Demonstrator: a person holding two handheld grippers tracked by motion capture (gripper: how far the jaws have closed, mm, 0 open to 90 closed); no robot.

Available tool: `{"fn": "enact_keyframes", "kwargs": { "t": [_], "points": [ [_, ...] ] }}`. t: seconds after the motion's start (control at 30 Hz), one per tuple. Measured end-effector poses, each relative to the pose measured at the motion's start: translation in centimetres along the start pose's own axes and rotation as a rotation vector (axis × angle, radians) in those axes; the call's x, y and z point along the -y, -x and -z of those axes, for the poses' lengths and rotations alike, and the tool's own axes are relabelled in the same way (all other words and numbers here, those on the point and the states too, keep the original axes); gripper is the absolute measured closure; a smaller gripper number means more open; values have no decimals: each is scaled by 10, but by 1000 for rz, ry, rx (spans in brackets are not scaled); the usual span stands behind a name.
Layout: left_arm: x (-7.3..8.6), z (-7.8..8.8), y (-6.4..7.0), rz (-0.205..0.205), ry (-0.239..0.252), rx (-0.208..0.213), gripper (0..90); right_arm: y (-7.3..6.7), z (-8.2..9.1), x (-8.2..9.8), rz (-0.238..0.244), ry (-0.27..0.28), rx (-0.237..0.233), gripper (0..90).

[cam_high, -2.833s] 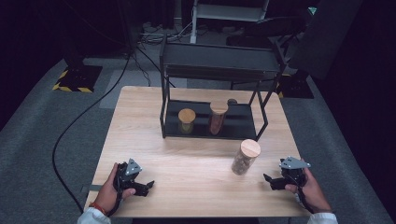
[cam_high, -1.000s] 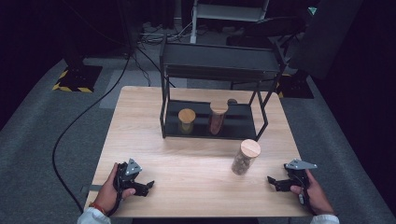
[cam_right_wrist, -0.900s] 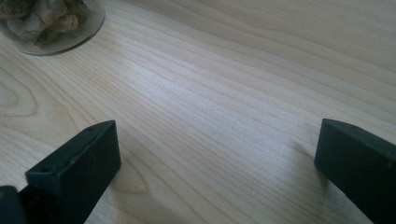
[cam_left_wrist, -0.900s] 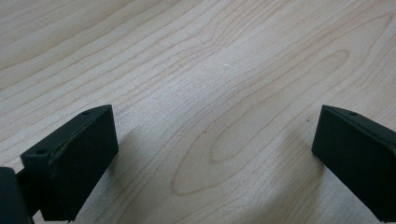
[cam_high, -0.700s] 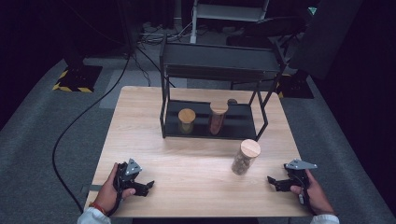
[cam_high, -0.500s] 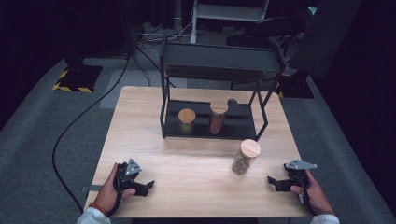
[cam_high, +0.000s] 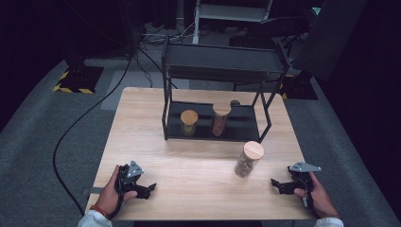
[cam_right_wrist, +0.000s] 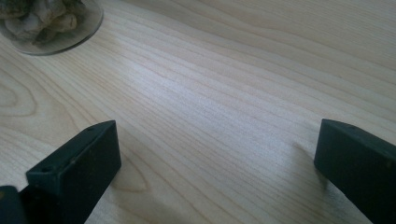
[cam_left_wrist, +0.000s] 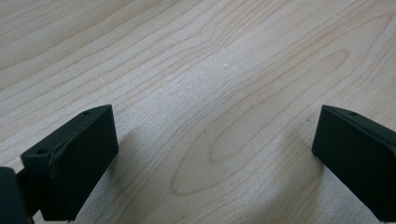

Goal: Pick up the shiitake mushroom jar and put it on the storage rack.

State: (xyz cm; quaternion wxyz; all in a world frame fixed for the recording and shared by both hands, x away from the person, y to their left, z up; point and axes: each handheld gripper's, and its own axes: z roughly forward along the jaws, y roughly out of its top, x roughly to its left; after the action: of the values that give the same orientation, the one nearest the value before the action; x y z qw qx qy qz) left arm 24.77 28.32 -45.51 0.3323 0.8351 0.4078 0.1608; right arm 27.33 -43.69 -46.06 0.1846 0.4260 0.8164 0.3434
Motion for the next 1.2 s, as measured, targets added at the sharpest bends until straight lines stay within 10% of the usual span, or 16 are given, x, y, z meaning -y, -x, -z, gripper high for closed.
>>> {"fn": "enact_keyframes", "kwargs": {
  "t": [1.2],
  "points": [
    [0, 0, 0, 3, 0, -1, 1, -25, 36, -29, 117, 70, -55, 23]
  ]
}}
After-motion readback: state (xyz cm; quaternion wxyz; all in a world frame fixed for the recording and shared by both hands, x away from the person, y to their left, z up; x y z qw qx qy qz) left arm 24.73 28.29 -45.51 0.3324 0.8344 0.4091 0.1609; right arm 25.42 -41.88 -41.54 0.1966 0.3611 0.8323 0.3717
